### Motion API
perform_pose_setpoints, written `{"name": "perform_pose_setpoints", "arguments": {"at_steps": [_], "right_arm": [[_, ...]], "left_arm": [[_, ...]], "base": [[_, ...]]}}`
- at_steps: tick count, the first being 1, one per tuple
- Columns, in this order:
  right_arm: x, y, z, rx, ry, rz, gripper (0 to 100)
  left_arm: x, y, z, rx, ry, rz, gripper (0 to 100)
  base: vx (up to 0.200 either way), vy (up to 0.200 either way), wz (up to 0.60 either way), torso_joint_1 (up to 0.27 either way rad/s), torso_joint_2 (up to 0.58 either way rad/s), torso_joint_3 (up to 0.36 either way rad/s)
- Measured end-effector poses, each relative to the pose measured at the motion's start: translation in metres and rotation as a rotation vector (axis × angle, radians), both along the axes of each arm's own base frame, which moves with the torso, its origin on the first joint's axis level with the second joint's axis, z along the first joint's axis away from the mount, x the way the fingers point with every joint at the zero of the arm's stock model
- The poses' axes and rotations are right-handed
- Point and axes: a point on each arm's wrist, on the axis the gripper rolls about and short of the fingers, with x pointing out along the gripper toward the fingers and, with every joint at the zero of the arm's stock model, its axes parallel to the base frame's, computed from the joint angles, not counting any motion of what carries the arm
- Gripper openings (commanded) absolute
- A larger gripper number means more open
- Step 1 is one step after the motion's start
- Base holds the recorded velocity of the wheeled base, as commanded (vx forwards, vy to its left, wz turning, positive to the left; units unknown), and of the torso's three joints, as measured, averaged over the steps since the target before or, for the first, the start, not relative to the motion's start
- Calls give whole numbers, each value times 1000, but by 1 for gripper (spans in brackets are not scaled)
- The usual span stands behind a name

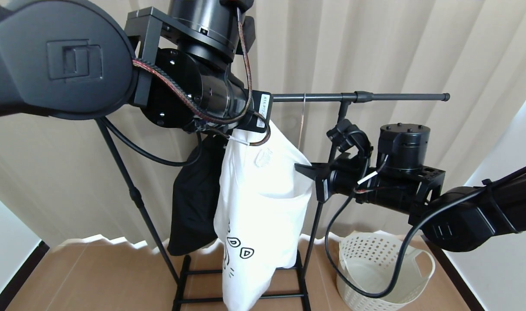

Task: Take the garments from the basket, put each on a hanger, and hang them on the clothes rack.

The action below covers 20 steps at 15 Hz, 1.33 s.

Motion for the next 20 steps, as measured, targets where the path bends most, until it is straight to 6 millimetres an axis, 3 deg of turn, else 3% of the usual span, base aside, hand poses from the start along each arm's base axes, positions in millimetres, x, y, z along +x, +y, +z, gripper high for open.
{"name": "perform_pose_setpoints", "arguments": {"at_steps": [5,6,12,17,20], "right_arm": [[0,-18,18,22,-44,-47,0],[-1,-20,19,23,-47,-51,0],[-11,-25,16,7,-32,-71,0],[-66,-44,12,-51,-12,-50,0],[-74,-63,16,-144,-98,-125,0]], "left_arm": [[-6,6,-34,50,120,-13,0],[-9,9,-41,62,144,-17,100],[-31,26,-44,43,206,-117,100],[-44,42,-38,-10,237,-194,100],[-33,38,-43,-24,222,-182,100]], "base": [[0,0,0,0,0,0],[0,0,0,0,0,0],[0,0,0,0,0,0],[0,0,0,0,0,0],[0,0,0,0,0,0]]}}
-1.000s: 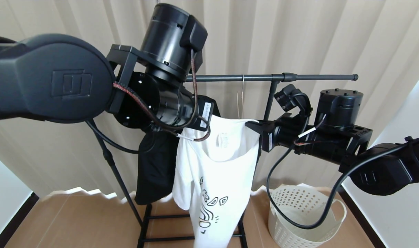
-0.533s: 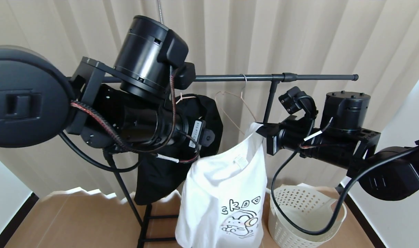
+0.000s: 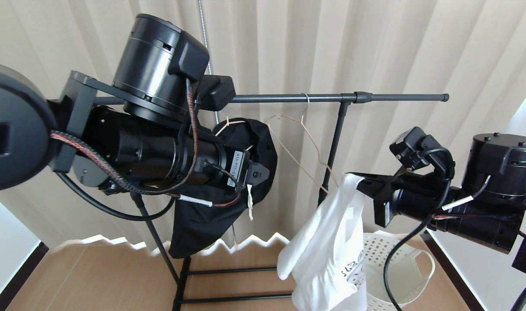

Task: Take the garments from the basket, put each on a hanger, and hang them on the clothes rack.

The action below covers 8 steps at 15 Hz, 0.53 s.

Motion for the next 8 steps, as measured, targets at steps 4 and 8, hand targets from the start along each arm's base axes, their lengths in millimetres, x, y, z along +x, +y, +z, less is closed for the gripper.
{"name": "perform_pose_setpoints", "arguments": {"at_steps": [4,8], "right_arm": [[8,-21,1,-141,-81,-159,0],[12,-29,-1,-195,-96,-220,0]], "left_arm": [[18,-11,-14,2,-3,15,100],[25,-12,-23,22,13,26,100]], "base": [[0,0,0,0,0,0],[0,0,0,0,0,0]]}}
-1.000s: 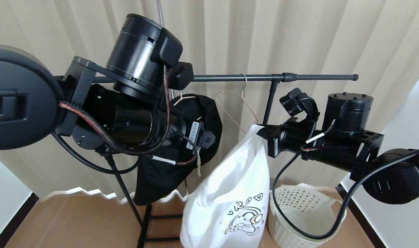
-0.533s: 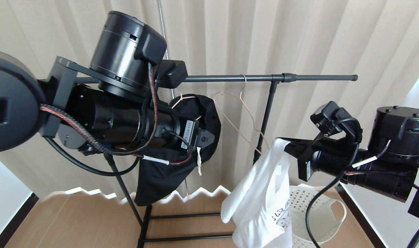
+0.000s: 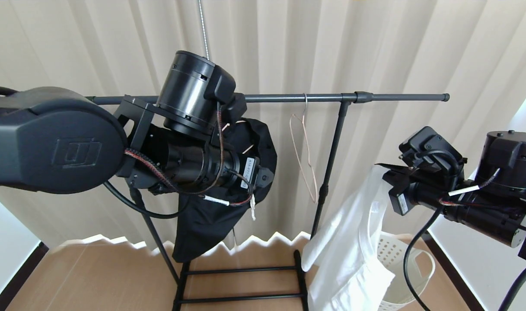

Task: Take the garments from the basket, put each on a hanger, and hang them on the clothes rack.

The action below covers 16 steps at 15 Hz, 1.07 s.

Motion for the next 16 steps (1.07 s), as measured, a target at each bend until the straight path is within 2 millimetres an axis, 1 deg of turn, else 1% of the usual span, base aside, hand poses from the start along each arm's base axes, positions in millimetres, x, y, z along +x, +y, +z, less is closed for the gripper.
{"name": "perform_pose_setpoints", "arguments": {"at_steps": [2,5,7,9,13,14,16], "right_arm": [[3,-2,1,-1,-3,-13,0],[14,1,10,18,-37,-46,0],[20,4,13,54,-43,-59,0],[23,6,12,66,-39,-59,0],[26,8,12,67,-40,-55,0],[27,8,12,67,-39,-55,0],[27,8,11,67,-37,-54,0]], "left_arm": [[4,-2,-2,0,-1,3,100],[18,-12,0,-10,-36,26,100],[32,-24,4,-28,-64,33,100],[51,-36,5,-36,-97,30,100],[96,-58,-13,13,-151,6,100],[108,-62,-22,24,-163,-4,100],[134,-63,-40,21,-222,-28,100]], "base": [[0,0,0,0,0,0],[0,0,0,0,0,0],[0,0,0,0,0,0],[0,0,0,0,0,0],[0,0,0,0,0,0],[0,0,0,0,0,0],[0,0,0,0,0,0]]}}
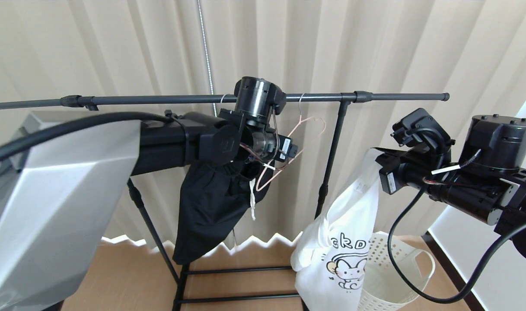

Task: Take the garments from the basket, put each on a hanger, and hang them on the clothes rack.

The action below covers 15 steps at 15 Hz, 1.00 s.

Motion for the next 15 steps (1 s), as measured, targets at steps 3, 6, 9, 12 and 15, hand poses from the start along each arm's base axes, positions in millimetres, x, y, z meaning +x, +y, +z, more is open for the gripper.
{"name": "perform_pose_setpoints", "arguments": {"at_steps": [3,6,9,12,15], "right_arm": [[0,0,-1,-1,4,1,0],[0,0,-3,-3,10,2,0],[2,1,-6,-7,20,2,0],[2,4,-8,-9,25,9,0],[1,5,-9,-10,27,11,0]], "left_arm": [[27,0,-29,-30,-22,-42,100],[44,3,-52,-25,-33,-28,100],[53,2,-67,-36,-52,-22,100],[57,0,-74,-50,-70,-22,100],[57,-2,-80,-47,-63,-24,100]], "base": [[0,0,0,0,0,0],[0,0,0,0,0,0],[0,0,0,0,0,0],[0,0,0,0,0,0],[0,0,0,0,0,0]]}}
